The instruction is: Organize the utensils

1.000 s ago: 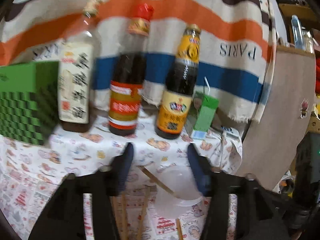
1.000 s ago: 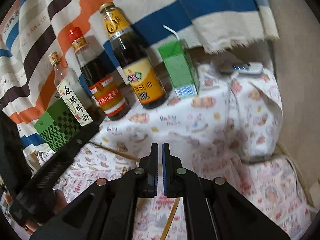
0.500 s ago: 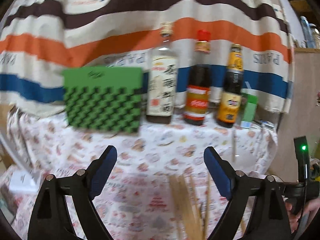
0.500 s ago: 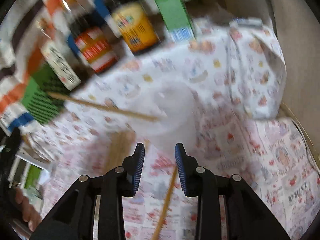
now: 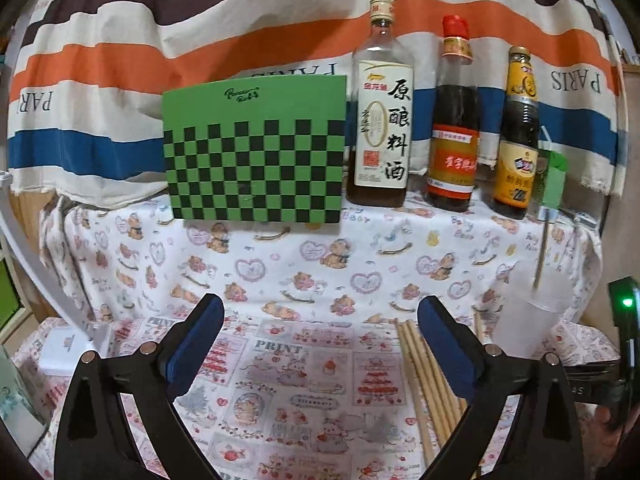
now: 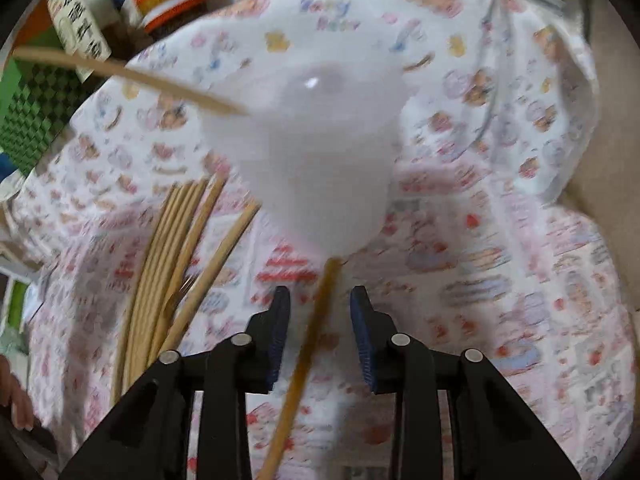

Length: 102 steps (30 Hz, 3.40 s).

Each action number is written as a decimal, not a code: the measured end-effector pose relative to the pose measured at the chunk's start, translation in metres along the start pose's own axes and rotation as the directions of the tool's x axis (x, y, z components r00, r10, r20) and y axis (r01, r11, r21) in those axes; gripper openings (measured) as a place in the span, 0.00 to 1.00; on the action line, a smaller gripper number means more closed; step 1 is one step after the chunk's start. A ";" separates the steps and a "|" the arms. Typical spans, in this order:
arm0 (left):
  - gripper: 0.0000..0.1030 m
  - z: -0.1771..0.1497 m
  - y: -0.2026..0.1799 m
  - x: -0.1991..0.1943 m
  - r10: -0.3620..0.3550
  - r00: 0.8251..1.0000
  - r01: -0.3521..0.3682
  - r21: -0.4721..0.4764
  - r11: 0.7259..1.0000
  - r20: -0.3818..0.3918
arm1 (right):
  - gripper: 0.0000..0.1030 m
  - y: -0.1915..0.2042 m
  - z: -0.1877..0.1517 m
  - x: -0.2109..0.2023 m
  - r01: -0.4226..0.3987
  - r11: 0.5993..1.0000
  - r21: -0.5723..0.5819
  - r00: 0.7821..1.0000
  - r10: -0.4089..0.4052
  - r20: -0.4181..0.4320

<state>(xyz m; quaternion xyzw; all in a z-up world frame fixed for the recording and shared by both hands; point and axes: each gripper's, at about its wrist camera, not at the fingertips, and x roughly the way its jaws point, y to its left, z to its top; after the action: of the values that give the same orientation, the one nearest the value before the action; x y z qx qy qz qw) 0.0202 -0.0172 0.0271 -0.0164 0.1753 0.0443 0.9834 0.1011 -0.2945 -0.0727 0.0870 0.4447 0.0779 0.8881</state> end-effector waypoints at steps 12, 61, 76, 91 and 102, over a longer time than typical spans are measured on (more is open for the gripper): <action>0.95 -0.009 0.008 0.020 0.061 0.992 -0.065 -0.033 0.997 -0.110 | 0.12 0.022 -0.007 0.004 0.161 0.978 -0.128 0.985 -0.153 0.075; 0.05 -0.067 -0.079 0.055 -0.208 0.759 0.312 0.065 0.948 -0.617 | 0.08 -0.024 -0.028 -0.183 -0.098 0.995 -0.007 0.575 0.063 0.816; 0.07 -0.068 -0.078 0.060 -0.204 0.755 0.297 0.048 0.954 -0.623 | 0.08 -0.025 -0.028 -0.179 -0.083 0.997 -0.002 0.583 0.050 0.811; 0.06 0.018 -0.022 -0.028 -0.235 0.965 0.238 0.010 0.971 -0.114 | 0.08 -0.024 -0.036 -0.191 -0.042 0.999 0.028 0.518 -0.002 0.856; 0.06 0.033 -0.023 -0.067 -0.293 0.956 0.292 0.056 0.955 0.004 | 0.08 -0.026 -0.036 -0.192 -0.062 0.998 0.021 0.515 0.014 0.857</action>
<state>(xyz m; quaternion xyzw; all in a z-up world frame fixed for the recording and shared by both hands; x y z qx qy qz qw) -0.0288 -0.0439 0.0819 -0.0151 0.1662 -0.1065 0.9802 -0.0397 -0.3583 0.0497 0.1454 -0.0498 0.0338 0.9875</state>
